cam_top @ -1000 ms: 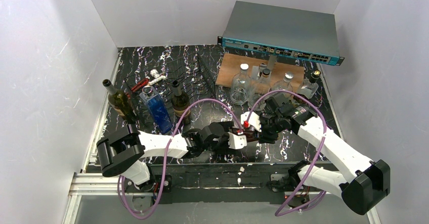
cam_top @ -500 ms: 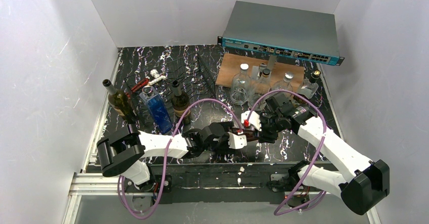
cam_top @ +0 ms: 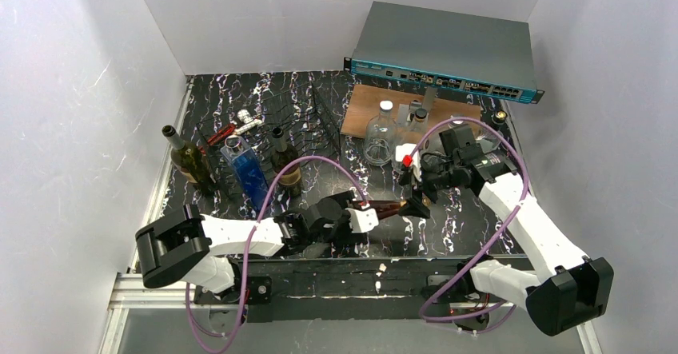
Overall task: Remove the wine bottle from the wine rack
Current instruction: Place the wine bottle at the center of the board.
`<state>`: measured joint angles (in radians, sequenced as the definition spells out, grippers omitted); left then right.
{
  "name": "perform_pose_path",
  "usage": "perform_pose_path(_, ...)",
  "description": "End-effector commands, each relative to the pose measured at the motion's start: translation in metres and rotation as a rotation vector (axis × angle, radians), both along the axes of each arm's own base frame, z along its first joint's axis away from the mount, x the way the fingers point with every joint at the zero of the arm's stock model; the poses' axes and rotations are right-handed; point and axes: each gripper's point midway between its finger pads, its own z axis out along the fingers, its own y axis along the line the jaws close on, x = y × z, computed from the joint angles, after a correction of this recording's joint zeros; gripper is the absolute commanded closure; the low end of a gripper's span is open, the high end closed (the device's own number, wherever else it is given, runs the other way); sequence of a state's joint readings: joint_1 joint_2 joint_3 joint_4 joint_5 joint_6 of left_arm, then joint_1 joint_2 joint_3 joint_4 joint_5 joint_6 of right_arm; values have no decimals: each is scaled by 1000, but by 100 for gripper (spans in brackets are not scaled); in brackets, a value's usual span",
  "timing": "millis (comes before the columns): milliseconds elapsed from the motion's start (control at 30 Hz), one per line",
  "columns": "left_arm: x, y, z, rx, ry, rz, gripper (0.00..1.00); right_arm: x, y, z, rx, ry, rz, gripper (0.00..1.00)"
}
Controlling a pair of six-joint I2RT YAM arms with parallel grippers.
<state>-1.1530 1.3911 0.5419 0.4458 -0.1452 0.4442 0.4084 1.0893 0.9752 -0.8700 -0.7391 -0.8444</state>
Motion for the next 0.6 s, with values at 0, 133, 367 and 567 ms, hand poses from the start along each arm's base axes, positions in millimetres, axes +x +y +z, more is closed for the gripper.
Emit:
perform_pose_path(0,6,-9,42,-208,-11,66,100,3,5,31,113,43,-15,6)
perform_pose_path(133,6,-5,45,-224,-15,80,100,14,3,45,172,86,-84,5)
perform_pose_path(367,8,1,49,-248,-20,114,100,27,-1,66,328,241,-186,5)
perform_pose_path(567,10,3,57,-284,-24,141,100,21,-1,66,364,330,-203,6)
